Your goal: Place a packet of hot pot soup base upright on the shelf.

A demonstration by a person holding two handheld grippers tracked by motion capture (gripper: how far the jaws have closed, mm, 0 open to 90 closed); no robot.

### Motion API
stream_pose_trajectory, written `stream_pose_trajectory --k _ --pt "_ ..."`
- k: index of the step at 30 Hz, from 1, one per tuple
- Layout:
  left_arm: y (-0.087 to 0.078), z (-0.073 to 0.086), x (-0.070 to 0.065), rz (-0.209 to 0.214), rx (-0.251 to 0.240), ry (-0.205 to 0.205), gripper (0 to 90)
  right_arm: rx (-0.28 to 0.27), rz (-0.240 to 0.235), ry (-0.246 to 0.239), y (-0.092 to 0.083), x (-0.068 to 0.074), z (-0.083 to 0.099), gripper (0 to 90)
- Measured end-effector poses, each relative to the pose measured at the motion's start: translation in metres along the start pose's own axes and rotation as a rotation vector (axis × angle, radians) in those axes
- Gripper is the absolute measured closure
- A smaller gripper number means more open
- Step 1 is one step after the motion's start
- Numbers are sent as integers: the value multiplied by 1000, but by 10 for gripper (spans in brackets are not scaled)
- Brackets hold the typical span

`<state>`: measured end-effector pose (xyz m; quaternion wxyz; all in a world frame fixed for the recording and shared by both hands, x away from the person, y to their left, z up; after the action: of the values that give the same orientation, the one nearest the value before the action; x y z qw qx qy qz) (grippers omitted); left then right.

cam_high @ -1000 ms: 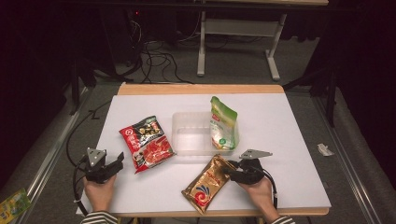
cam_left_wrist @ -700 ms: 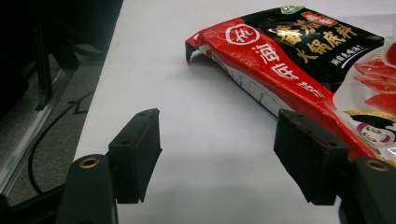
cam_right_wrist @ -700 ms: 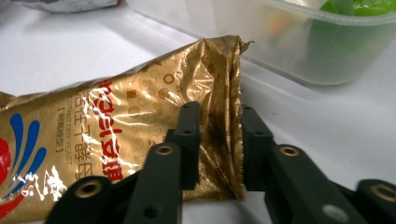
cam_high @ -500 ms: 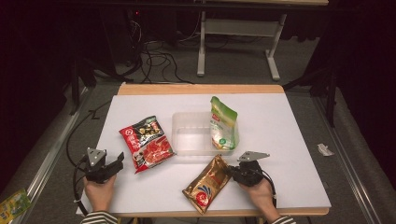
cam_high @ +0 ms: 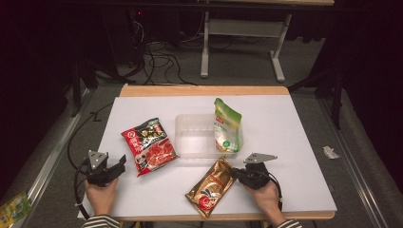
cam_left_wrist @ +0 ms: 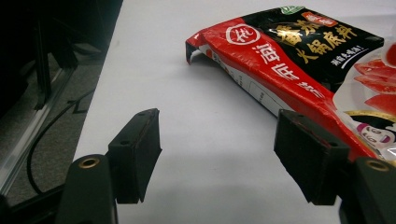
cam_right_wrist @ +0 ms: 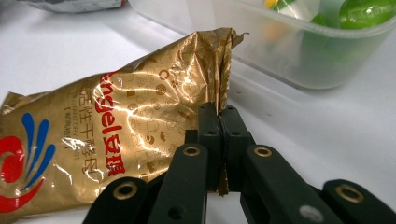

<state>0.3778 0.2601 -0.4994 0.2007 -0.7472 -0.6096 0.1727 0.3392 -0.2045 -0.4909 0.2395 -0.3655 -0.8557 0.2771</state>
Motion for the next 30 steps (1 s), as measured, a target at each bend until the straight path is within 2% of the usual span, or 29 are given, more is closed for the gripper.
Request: stream_pose_trajectory --k 5,18,30 --pt "0 0 0 0 -1 0 320 -13 -11 5 -5 1 -3 900" --pt "0 0 0 2 -2 2 318 -71 -35 -32 -33 6 -19 900" --pt "0 0 0 4 -1 -1 318 -98 -47 -68 -54 10 -34 900"
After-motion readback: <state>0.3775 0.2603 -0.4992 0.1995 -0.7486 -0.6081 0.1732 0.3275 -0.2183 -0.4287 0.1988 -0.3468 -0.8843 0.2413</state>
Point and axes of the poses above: each handheld gripper's, and its own axes: y roughly forward along the jaws, z roughly out of its underside, x roughly to its left, the point moved 3 cm from there along y, roughly forward along the jaws
